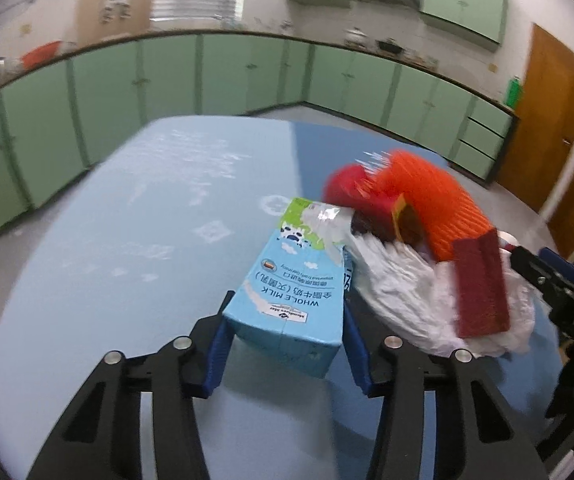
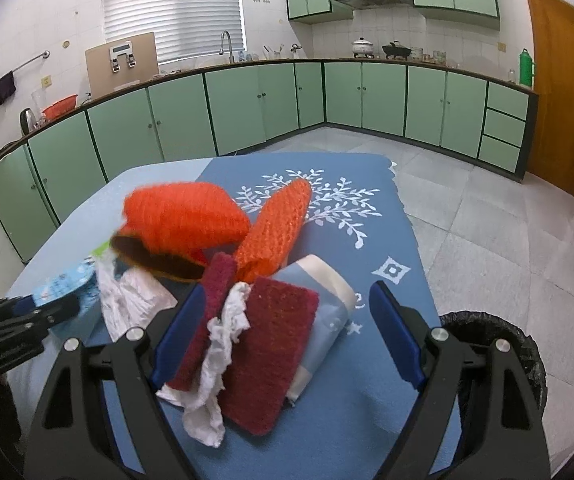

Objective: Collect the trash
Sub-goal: 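Grasp the blue milk carton with the left gripper while the right gripper grasps orange foam mesh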

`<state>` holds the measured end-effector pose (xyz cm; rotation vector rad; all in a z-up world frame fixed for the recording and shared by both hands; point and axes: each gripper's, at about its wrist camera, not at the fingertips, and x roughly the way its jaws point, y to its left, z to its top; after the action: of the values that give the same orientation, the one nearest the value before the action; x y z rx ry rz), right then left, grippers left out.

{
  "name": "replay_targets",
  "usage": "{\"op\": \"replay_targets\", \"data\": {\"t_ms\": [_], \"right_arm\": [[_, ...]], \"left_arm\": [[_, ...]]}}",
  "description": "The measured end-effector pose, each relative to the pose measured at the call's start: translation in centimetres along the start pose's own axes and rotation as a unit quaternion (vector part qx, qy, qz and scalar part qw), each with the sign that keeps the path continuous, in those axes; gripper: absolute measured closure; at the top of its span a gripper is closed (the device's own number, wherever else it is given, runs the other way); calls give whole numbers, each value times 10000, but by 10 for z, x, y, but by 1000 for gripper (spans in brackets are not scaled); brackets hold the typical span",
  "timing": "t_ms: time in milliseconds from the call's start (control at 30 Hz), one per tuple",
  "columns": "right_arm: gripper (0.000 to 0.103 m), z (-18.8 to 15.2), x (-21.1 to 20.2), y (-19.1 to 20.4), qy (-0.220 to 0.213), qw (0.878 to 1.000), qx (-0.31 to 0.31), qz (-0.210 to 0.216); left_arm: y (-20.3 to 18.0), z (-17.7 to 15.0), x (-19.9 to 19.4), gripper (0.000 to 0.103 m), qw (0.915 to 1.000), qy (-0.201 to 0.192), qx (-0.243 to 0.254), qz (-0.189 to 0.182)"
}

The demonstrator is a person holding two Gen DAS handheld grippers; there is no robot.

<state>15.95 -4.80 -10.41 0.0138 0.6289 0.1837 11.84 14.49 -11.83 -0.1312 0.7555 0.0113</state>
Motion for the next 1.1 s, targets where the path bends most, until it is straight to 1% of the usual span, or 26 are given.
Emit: {"op": "replay_targets", "data": {"t_ms": [67,133,200,367,533,700,967,1067,1100], "right_arm": [[22,3,-1,3,-19,10000,-44,24],[22,6,-1,6,-48,9999,-66,69],[22,10,-1,12,-82,9998,-105,148],[22,25,1,27,-188,9990,-223,341],[22,38,12,50,-169,9976,-313,588],[22,45,26,70,-98,9965,-387,730],[30,48,50,83,202,9961,-407,754],[38,43,60,86,418,9953,-471,738],[42,41,62,85,459,9950,-488,742]], "left_arm": [[7,-1,-7,56,9996,-103,-175,220],[14,2,-8,56,9989,-159,-273,347],[17,5,-7,56,9988,-148,-325,347],[23,18,-7,57,9977,-292,-410,451],[29,26,-5,57,9968,-373,-451,547],[37,31,-5,57,9958,-410,-458,673],[48,34,3,57,9953,-381,-459,763],[49,34,4,57,9954,-350,-473,756],[49,34,5,57,9954,-339,-475,754]]}}
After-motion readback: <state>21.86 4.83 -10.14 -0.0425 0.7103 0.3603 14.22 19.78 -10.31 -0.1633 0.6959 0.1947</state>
